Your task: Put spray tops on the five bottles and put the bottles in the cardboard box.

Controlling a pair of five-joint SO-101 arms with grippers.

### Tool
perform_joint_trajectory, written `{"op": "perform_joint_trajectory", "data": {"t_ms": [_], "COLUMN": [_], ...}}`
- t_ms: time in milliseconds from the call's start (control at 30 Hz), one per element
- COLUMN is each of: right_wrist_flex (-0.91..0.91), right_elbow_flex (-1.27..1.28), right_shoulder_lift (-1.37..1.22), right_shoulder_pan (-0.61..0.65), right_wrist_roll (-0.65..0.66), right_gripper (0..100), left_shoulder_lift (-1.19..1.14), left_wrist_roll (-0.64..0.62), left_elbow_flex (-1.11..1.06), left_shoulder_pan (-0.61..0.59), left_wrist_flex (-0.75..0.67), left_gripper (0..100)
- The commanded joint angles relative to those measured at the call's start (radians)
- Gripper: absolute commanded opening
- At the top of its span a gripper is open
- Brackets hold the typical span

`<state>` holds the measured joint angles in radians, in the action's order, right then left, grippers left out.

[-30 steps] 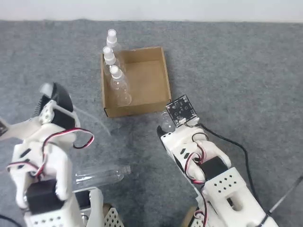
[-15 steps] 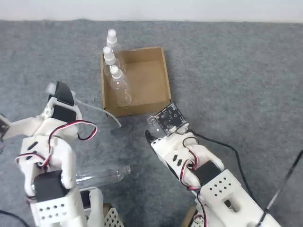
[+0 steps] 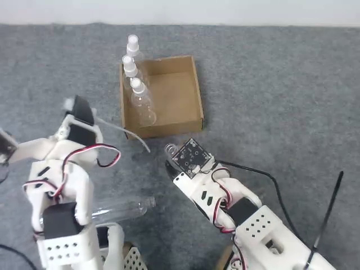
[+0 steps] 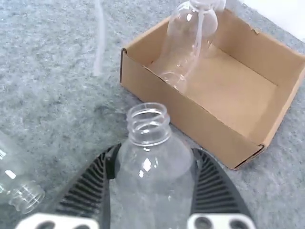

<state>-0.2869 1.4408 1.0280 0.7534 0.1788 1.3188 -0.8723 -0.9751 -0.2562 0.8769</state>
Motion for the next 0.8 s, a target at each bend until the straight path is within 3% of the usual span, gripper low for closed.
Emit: {"op": "perform_joint_trajectory", "data": {"t_ms": [0, 167, 767], "right_wrist_flex": [0.024, 0.024, 0.024], "right_elbow_flex": [-0.014, 0.002, 0.006], "right_shoulder_lift": [0.036, 0.036, 0.036], "right_shoulder_pan": [0.022, 0.081, 0.081], "right_wrist_roll": [0.017, 0.071, 0.069], "right_gripper": [7.2, 7.2, 7.2], "left_shoulder_lift": [0.018, 0.018, 0.018], "left_wrist_roll": [-0.003, -0.003, 0.060], "left_elbow_flex": [0.015, 0.016, -0.021], "left_shoulder_pan": [0.060, 0.066, 0.144], "left_wrist_flex": [-0.005, -0.005, 0.003], "left_gripper": [1, 1, 1]}}
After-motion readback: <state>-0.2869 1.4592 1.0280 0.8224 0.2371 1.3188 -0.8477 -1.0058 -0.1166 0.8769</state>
